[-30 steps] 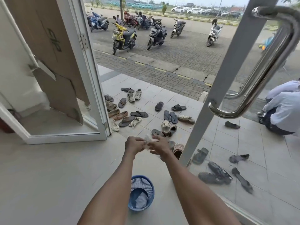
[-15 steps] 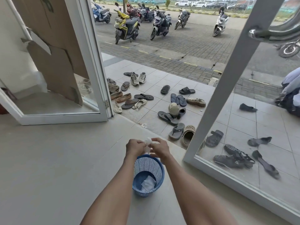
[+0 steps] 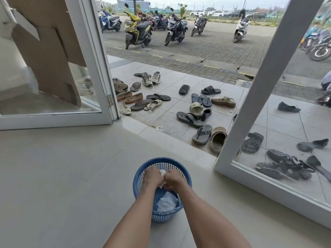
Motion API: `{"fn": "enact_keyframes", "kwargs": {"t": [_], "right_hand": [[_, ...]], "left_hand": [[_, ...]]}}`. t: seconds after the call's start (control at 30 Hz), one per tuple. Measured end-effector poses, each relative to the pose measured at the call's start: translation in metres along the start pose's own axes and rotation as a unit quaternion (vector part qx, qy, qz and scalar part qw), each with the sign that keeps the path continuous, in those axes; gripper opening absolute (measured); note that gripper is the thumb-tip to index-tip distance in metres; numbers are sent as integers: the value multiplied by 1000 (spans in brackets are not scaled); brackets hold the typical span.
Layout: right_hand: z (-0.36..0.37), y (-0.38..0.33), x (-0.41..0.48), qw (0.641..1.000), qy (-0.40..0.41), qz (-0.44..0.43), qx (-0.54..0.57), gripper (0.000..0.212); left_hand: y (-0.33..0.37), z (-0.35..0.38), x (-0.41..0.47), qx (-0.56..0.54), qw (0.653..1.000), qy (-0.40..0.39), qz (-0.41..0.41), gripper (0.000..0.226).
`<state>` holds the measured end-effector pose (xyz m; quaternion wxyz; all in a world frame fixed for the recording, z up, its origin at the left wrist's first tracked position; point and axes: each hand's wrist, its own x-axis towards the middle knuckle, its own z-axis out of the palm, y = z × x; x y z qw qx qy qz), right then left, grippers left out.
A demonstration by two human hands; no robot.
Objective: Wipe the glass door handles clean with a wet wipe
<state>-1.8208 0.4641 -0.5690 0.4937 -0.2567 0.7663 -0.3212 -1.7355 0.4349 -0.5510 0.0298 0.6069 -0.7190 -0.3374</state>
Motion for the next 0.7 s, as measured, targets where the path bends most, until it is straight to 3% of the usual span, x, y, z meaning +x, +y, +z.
{"fn": "enact_keyframes", "kwargs": {"t": [0.37,0.6,0.7], "right_hand": [[11,19,21,998,-58,26,-22,29],[2,7,8,999,-14,0,-40,31],[-13,-15,-10,999,-2,-14,-52,18]], "left_hand": [[-17,18,14,0,999,-1,-36,24],[-2,-3,0,11,1000,12,-5,18],[17,-29,-12,15,999,17,39,25]]}}
